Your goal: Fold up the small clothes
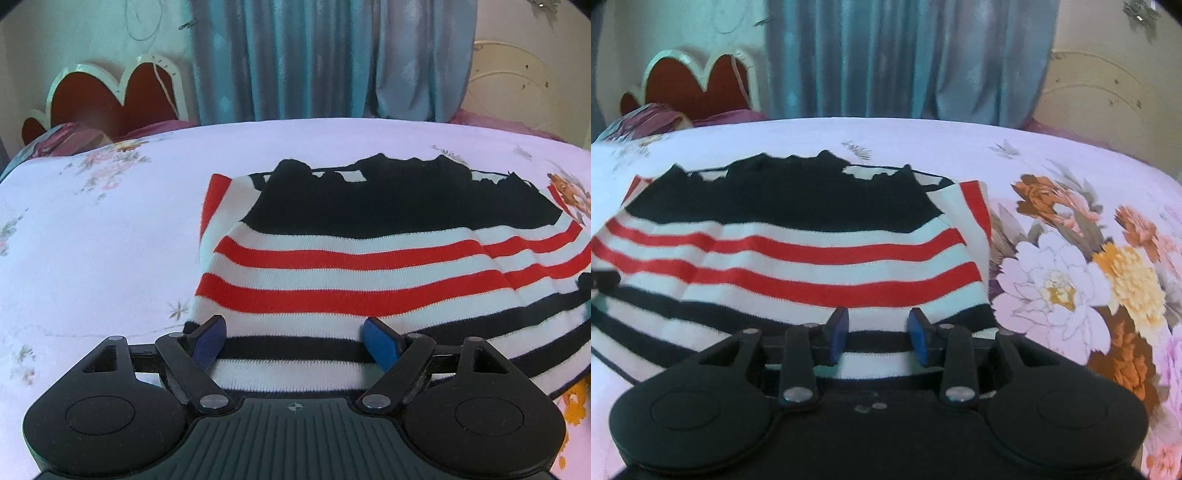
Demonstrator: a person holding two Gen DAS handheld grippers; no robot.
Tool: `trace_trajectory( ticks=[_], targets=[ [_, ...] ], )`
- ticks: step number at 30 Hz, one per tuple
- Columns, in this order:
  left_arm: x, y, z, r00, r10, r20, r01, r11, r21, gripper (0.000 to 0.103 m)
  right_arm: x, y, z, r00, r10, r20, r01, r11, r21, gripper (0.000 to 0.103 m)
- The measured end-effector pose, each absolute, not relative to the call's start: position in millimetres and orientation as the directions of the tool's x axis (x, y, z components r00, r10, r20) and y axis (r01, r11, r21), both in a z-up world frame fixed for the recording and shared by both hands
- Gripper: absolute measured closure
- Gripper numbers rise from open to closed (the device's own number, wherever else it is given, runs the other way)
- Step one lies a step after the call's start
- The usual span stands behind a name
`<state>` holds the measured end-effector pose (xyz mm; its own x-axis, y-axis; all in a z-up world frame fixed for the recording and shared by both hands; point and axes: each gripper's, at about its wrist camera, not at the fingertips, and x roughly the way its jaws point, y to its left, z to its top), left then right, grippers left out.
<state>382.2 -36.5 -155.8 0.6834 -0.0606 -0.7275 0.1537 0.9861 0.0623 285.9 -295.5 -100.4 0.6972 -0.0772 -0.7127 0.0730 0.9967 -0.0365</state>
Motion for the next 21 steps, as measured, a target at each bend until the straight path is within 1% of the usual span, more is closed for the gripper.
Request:
trace_trajectory(
  ticks=[2,4,5,9,11,16,21],
  targets=[
    [376.2,-35.6,-153.0,0.681,-0.072,-0.729,0.157,0.986,0.049,0.022,279.9,-291.0,-94.9,0.718,-0.056,-0.694,0.063,0.998,-0.015,0.068],
    [371.5,-35.8,-157.9,0.685,-0.064,-0.726,0.171,0.982,0.075,0.022,280.7,-282.6,-103.7,0.689,-0.079,-0.721,0.038,0.997,-0.073,0.068],
    [370.6,-35.0,-160.5,0.685,-0.062,-0.726,0.174,0.981,0.080,0.022,279.2,-280.6,-108.1,0.688,-0.091,-0.720,0.033,0.995,-0.095,0.067],
    [368.1,-34.4,-155.1,0.676,-0.055,-0.735,0.159,0.985,0.073,0.022,278.2,-278.9,-102.4,0.677,-0.105,-0.728,0.063,0.994,-0.084,0.067],
    [363.9,-33.0,-150.6,0.671,-0.059,-0.739,0.157,0.986,0.064,0.022,271.3,-274.7,-94.6,0.686,-0.087,-0.723,0.060,0.996,-0.062,0.063],
    [345.8,-25.8,-144.5,0.659,-0.061,-0.750,0.150,0.987,0.052,0.022,250.0,-258.8,-82.5,0.704,-0.066,-0.707,0.051,0.998,-0.043,0.058],
    [330.2,-18.7,-141.8,0.644,-0.072,-0.762,0.144,0.989,0.028,0.022,230.4,-241.9,-69.5,0.724,-0.037,-0.688,0.030,0.999,-0.022,0.055]
  ],
)
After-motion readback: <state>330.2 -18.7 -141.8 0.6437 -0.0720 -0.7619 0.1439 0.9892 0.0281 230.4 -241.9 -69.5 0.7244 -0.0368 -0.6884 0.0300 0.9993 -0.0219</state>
